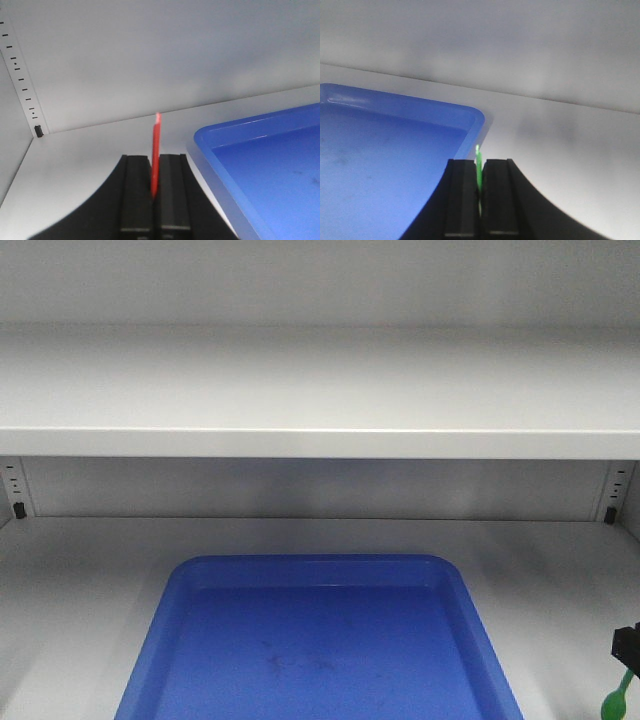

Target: Sort red and green spoons into left cabinet

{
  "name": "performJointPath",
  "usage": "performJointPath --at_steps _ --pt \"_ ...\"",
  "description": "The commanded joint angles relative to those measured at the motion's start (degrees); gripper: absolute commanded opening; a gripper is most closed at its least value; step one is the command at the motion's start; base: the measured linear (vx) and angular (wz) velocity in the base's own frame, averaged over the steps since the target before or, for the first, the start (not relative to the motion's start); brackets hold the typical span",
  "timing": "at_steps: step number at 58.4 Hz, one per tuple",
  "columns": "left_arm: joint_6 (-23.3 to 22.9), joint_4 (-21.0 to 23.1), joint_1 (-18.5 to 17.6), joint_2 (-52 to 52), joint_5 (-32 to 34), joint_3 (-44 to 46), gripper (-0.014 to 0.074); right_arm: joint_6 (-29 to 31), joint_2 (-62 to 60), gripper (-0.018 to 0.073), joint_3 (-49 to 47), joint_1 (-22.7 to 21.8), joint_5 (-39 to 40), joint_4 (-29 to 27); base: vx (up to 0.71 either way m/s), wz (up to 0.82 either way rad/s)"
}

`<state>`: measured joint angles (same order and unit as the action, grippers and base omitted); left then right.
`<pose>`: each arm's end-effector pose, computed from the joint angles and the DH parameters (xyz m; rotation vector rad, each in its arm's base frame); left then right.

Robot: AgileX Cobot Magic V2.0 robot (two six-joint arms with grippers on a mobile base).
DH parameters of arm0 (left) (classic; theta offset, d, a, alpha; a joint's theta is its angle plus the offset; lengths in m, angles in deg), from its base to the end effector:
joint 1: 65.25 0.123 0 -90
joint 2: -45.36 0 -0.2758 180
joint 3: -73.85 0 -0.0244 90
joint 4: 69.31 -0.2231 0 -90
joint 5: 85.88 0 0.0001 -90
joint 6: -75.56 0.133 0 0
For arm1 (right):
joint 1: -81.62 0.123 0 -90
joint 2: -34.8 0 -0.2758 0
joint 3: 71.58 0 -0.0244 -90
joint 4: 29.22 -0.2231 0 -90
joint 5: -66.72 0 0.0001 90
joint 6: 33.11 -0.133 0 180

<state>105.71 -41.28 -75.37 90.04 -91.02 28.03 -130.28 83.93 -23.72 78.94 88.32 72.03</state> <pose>0.1561 -0.0336 0.3276 0.2102 1.6472 -0.1397 0.1676 0.0401 0.3041 -0.3001 1.7362 0.2304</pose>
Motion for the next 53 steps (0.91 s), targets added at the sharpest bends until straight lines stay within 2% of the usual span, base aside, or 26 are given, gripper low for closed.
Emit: performJointPath --at_steps 1,24,31,40,46,53 --pt "-0.3 0.7 -0.2 -0.2 4.3 1.6 -0.0004 0.0 -0.1 -0.0003 -2.1 -0.3 -0.7 1.1 0.0 0.0" --pt "-0.9 1.1 -0.2 -0.2 6.1 1.6 -0.0004 -0.2 -0.1 -0.0003 -2.1 -0.3 0.4 1.0 0.0 0.0" --pt "-4.5 4.2 -0.2 0.0 7.0 1.6 -0.0004 -0.1 0.3 -0.0003 -2.1 -0.3 0.4 0.8 0.0 0.0" --pt "-5.7 6.2 -0.2 2.8 5.6 1.7 -0.0004 0.9 1.6 -0.0003 -2.2 -0.3 0.9 0.6 0.0 0.0" --pt "-4.7 6.8 -1.5 5.5 3.1 3.1 -0.0004 1.2 2.5 -0.0003 -3.4 -0.3 2.5 0.3 0.0 0.0" --pt "-3.1 6.8 -4.8 9.7 -1.1 7.8 -0.0004 1.7 4.2 -0.0003 -6.1 -0.3 4.4 -0.9 0.0 0.0"
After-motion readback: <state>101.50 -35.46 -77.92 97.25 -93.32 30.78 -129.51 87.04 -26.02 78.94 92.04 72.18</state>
